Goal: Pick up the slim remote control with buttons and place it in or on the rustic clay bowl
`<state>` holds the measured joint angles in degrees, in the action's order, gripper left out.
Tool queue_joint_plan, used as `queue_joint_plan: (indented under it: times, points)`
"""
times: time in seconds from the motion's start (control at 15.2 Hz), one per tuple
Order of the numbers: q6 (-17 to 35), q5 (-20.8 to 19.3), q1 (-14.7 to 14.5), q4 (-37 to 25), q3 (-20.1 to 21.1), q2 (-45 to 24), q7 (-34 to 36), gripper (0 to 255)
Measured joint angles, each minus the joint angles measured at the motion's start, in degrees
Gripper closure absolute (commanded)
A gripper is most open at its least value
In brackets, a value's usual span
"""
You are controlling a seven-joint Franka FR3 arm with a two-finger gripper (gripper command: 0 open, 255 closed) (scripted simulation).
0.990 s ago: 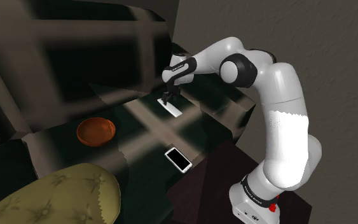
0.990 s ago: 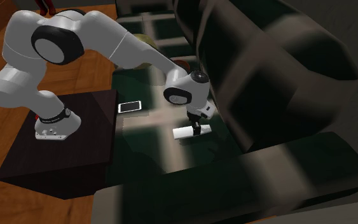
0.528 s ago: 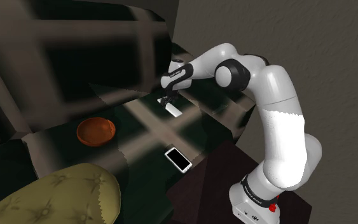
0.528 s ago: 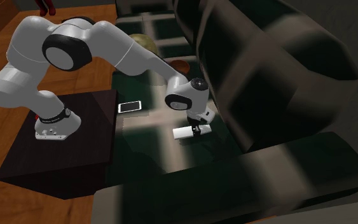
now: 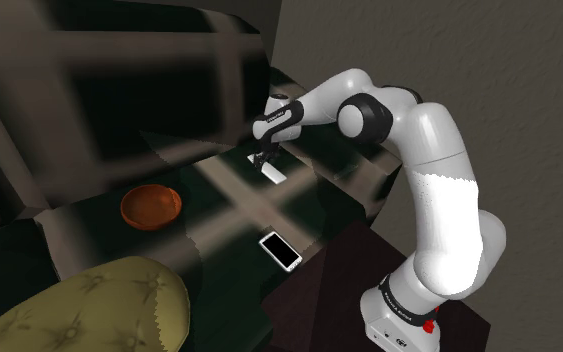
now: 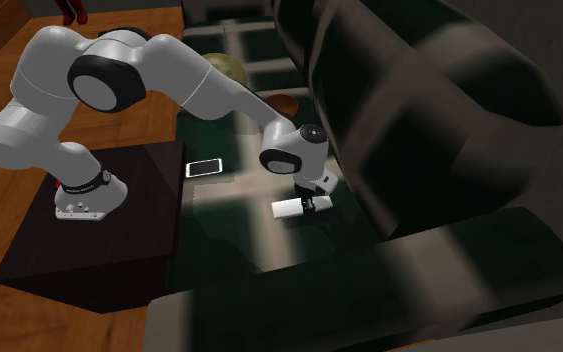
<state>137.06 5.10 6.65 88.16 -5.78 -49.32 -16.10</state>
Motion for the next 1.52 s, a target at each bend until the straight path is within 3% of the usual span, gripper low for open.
queue_joint_plan:
  times: [0.66, 1.52]
  points:
    - [-0.16, -0.02, 0.01, 0.17, -0.04, 0.28, -0.02, 255]
    - [-5.58, -0.61, -0.46, 1.67, -0.63, 7.24, 0.25, 255]
